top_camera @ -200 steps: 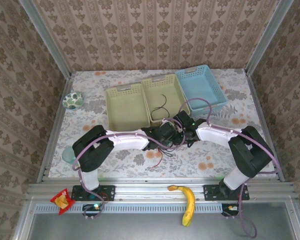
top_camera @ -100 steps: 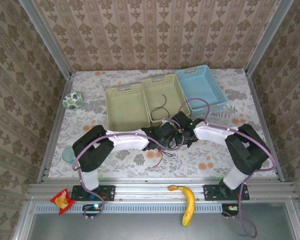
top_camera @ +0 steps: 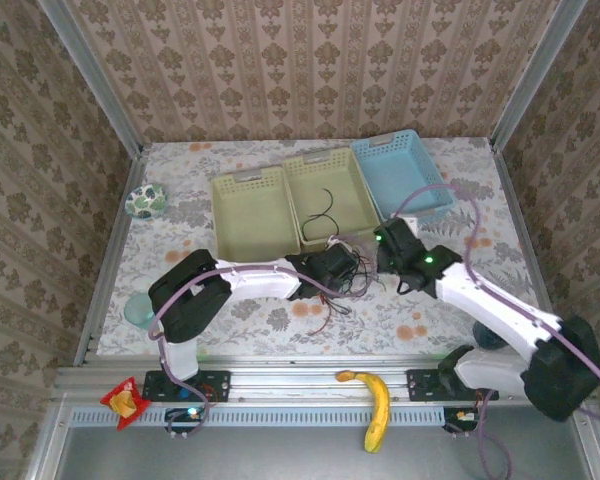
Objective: Untangle the cables
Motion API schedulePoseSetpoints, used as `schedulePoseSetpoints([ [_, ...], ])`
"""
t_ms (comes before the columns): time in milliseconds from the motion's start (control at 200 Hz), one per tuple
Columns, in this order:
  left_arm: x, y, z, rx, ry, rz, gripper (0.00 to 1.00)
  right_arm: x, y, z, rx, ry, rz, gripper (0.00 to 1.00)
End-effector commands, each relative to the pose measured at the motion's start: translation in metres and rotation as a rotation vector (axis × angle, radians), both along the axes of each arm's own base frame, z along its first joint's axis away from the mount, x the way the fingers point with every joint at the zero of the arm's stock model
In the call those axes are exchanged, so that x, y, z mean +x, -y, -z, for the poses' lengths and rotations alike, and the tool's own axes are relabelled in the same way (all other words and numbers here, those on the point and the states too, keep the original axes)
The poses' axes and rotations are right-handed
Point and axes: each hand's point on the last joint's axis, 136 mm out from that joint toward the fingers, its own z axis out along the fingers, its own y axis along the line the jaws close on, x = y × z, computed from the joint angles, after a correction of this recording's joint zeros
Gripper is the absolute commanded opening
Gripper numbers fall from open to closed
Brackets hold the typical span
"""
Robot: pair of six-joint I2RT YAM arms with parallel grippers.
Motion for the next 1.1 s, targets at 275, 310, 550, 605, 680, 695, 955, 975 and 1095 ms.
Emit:
schedulePoseSetpoints([
  [275,-0.019,-0.041,0.038,0.148,-0.101,-0.026,0.07,0.004,0.066,-0.112,-0.009,0.302,0.194,0.0],
  [310,-0.019,-0.04,0.038,0.145,-0.102,-0.022,0.07,0.006,0.054,-0.1,0.024,0.255,0.141,0.0],
  [550,-0.019,-0.038,0.039,0.139,-0.108,-0.015,0.07,-0.04,-0.09,0.009,0.365,-0.121,-0.476,0.28],
  [605,-0.02,-0.037,0.038,0.135,-0.109,-0.008,0.07,-0.055,-0.108,0.02,0.41,-0.161,-0.567,0.33],
  [680,-0.021,-0.035,0.037,0.127,-0.115,0.001,0.07,-0.063,-0.112,0.029,0.398,-0.197,-0.612,0.38],
  [695,-0.021,-0.035,0.037,0.124,-0.116,0.0,0.07,-0.064,-0.113,0.03,0.395,-0.204,-0.621,0.38],
  [955,-0.024,-0.03,0.035,0.053,-0.169,0.03,0.08,-0.072,-0.127,0.078,0.364,-0.412,-0.656,0.4],
  [975,-0.025,-0.029,0.035,0.046,-0.176,0.033,0.08,-0.072,-0.128,0.08,0.358,-0.418,-0.657,0.39],
  [1095,-0.025,-0.027,0.032,-0.001,-0.208,0.044,0.09,-0.07,-0.133,0.088,0.351,-0.435,-0.672,0.39],
])
